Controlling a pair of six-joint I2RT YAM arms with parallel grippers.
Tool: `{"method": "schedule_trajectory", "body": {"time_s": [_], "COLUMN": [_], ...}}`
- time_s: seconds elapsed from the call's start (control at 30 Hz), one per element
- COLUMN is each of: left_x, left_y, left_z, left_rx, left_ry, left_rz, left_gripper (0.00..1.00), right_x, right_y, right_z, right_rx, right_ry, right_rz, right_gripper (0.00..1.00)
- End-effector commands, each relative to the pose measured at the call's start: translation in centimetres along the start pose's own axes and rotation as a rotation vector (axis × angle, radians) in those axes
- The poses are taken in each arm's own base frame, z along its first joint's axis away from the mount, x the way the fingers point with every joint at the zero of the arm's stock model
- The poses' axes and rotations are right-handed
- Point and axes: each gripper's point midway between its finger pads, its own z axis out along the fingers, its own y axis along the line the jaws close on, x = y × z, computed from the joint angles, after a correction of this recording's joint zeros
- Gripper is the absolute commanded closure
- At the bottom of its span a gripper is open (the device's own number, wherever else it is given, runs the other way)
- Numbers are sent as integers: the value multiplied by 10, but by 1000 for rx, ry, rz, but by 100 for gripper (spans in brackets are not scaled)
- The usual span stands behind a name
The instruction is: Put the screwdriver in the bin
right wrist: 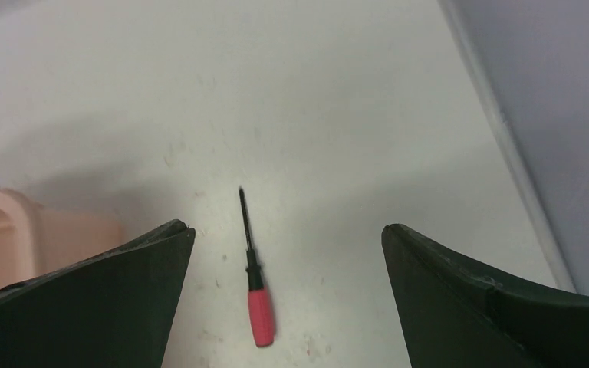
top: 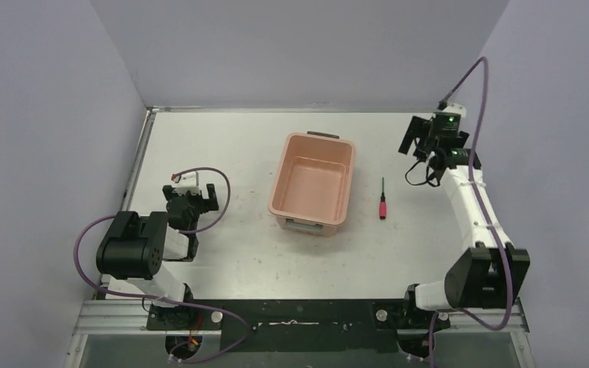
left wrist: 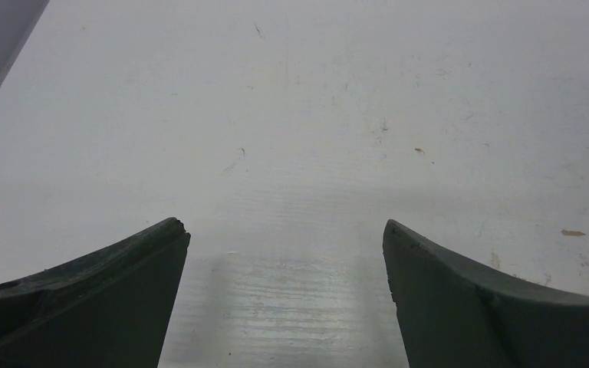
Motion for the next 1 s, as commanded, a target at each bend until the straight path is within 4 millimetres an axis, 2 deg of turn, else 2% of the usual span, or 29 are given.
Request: {"method": "schedule_trajectory", "body": {"time_s": [0.0, 0.13, 0.27, 0.43, 0.53, 0.6, 0.63, 0.73, 0.77, 0.83, 0.97], "left_x": [-20, -20, -20, -20, -20, -20, -20, -20, -20, -20, -20], "left_y": [-2, -2, -2, -2, -2, -2, -2, -2, -2, -2, -2], "left_z": [5, 5, 5, 5, 5, 5, 5, 5, 5, 5, 5], "left_rx": [3, 2, 3, 3, 2, 3, 2, 4, 4, 4, 4], "left_ry": [-64, -63, -62, -64, -63, -63, -63, -64, -64, -64, -63], "left_rz": [-9, -9, -9, -9, -9, -9, -9, -9, -9, -9, -8], "left_gripper": [3, 3, 3, 3, 3, 3, 3, 3, 3, 3, 3], "right_x": [114, 155, 193, 233, 249, 255, 255, 249, 244, 229, 181], "right_y": [1, 8, 0, 1, 6, 10, 11, 14, 13, 15, 24], "right_z": [17, 39, 58, 68, 70, 70, 70, 68, 65, 58, 35], "right_rx": [-47, -89, -40, 16, 16, 1, -2, -7, 0, 9, -2], "right_ry": [454, 562, 645, 728, 758, 771, 769, 756, 749, 727, 636], "right_rz": [-87, -90, -133, -243, -269, -275, -275, -268, -265, -262, -246], "right_gripper": [0, 0, 3, 8, 15, 26, 37, 90, 100, 100, 100]}}
